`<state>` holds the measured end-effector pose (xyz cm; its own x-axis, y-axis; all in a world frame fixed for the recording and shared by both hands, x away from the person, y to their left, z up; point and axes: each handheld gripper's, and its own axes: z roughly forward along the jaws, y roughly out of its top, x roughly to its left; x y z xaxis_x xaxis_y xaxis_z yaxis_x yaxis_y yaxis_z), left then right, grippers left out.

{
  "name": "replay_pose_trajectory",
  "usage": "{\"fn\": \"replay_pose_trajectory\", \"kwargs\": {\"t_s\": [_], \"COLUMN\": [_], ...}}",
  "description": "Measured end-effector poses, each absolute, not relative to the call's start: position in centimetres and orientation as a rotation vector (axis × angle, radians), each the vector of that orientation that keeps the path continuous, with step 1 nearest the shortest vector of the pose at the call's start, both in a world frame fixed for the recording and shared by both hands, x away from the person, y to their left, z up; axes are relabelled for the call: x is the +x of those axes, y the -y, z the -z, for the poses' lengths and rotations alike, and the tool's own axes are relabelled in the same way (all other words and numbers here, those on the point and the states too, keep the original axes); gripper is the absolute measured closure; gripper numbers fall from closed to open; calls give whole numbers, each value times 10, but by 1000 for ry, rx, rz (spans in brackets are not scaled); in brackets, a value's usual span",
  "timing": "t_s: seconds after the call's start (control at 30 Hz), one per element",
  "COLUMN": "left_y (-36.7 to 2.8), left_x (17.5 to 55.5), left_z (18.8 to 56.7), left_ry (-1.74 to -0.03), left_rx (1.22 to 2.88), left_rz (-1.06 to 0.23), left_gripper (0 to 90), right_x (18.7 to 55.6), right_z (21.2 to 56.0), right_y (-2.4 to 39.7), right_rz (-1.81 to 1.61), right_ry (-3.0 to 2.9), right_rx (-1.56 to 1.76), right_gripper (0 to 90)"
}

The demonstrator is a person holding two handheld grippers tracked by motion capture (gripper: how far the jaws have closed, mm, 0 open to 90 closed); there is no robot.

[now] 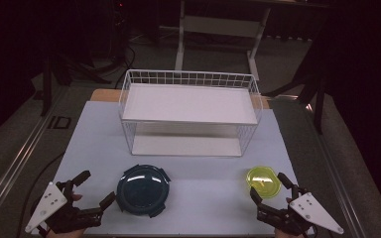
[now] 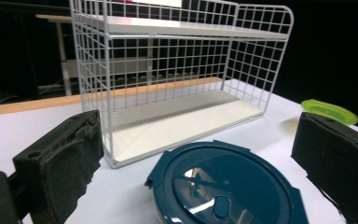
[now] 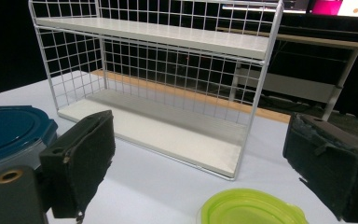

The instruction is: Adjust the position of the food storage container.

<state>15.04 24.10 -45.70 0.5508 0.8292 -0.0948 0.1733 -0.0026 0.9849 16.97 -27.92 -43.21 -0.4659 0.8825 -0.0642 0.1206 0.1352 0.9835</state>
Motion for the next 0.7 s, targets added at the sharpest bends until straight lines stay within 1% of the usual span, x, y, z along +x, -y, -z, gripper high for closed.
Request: {"fn": "replay_pose_trajectory", "kwargs": {"t_s": [0.23, 0.4, 0.53, 0.57, 0.67, 0.7], "left_y": [-242, -240, -239, -241, -244, -244], "left_x": [149, 149, 151, 151, 150, 150], "left_z": [459, 458, 460, 461, 462, 462], "left_ry": [-899, -881, -852, -849, -843, -843], "left_rx": [1524, 1578, 1657, 1671, 1701, 1701], "left_rz": [-619, -591, -527, -502, -478, -478], "left_gripper": [17, 19, 23, 30, 57, 84], "right_x": [169, 169, 168, 168, 168, 168], "right_z": [432, 431, 430, 430, 430, 430], "right_y": [279, 279, 279, 278, 278, 278], "right_rz": [-1396, -1404, -1409, -1409, -1407, -1407], "right_ry": [-1723, -1717, -1715, -1716, -1720, -1720], "right_rx": [977, 981, 984, 982, 983, 983], "right_gripper": [89, 89, 89, 89, 89, 89]}}
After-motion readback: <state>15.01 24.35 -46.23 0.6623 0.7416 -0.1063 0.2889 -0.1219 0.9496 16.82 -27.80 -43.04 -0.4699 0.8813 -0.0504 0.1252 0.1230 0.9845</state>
